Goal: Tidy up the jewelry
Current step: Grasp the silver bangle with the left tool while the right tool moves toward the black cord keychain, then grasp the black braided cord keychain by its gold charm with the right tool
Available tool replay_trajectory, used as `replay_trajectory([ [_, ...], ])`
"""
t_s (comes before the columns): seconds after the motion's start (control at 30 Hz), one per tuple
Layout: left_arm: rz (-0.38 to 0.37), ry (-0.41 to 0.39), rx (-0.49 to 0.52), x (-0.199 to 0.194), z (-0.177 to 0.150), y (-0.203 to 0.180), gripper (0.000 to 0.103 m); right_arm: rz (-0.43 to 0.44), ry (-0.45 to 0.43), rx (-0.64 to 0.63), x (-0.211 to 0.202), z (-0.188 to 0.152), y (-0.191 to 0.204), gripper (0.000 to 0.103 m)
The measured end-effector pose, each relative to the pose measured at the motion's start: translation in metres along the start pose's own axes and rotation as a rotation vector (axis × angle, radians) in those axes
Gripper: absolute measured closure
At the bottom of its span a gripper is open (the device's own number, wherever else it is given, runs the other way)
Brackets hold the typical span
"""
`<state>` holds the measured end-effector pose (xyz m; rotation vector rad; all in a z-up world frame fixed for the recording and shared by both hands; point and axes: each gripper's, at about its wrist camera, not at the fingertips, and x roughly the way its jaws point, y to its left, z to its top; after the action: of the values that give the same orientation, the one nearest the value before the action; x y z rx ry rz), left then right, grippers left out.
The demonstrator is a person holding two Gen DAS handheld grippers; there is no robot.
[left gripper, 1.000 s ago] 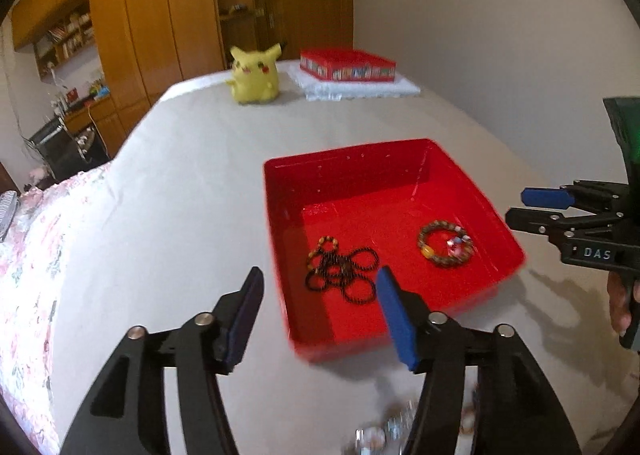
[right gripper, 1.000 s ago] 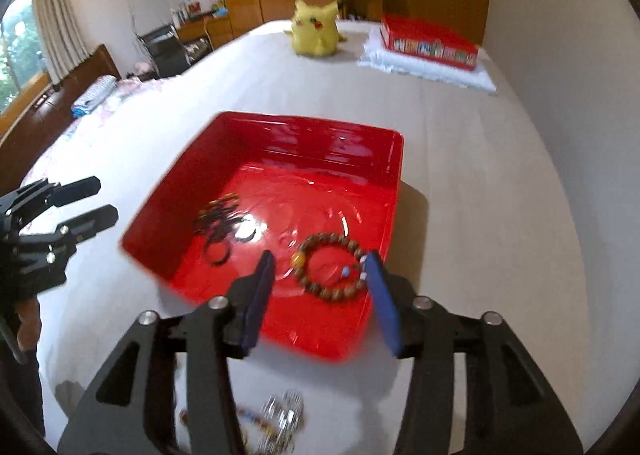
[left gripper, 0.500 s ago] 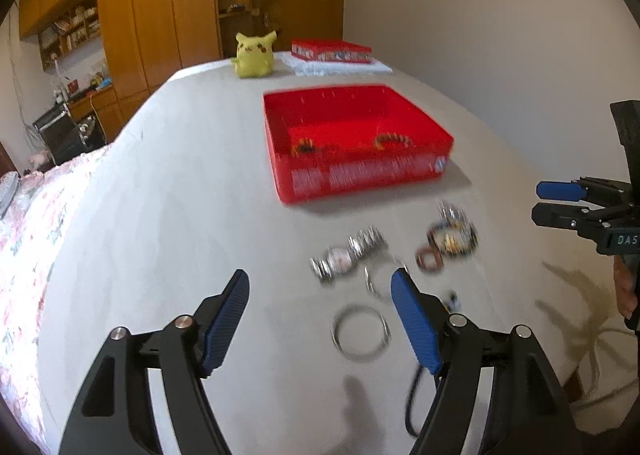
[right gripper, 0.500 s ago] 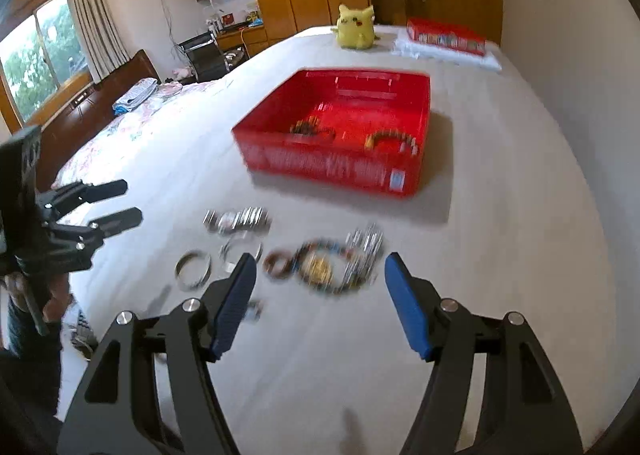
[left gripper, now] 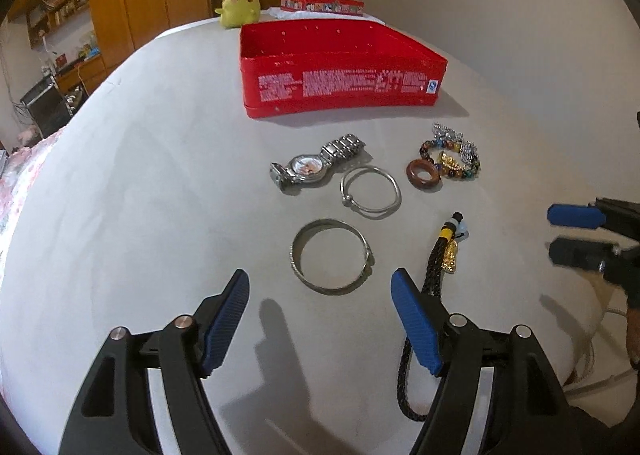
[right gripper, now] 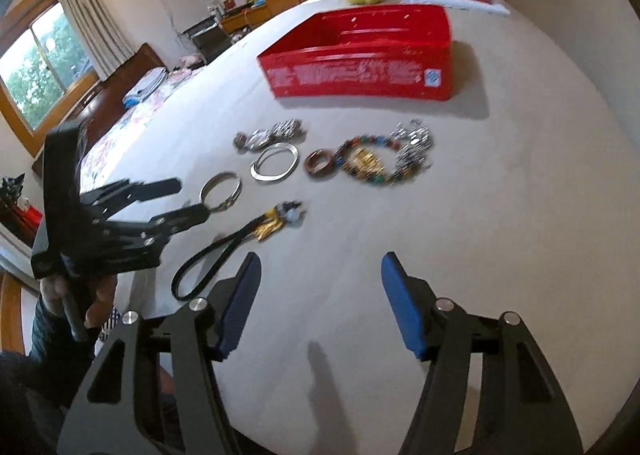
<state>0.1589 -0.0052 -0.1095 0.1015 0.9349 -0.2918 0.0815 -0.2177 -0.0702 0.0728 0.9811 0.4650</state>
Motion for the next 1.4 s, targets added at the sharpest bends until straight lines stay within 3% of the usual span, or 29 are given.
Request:
replay_trajectory([
  [0.43,0.025,0.008,0.008,0.020,0.005,0.000,0.030,0.068,0.047,-0.005,0.023,-0.005,0.024,0.046],
  [0.5,0.032,0.002,0.009,0.021,0.005,0.000,0.034,0.072,0.048,-0.004,0.025,-0.004,0.026,0.046],
  [0.6,0.040,-0.009,0.004,0.020,0.005,0.003,0.057,0.071,0.047,-0.004,0.027,-0.003,0.030,0.046],
  [1.03,0.051,-0.040,-0.039,0.012,0.001,0.022,0.057,0.057,0.063,0.049,0.056,0.012,0.047,0.045],
  [1.4,0.059,-0.054,-0.067,0.003,-0.003,0.038,0.057,-0.050,0.030,-0.055,0.079,0.025,0.064,0.047],
])
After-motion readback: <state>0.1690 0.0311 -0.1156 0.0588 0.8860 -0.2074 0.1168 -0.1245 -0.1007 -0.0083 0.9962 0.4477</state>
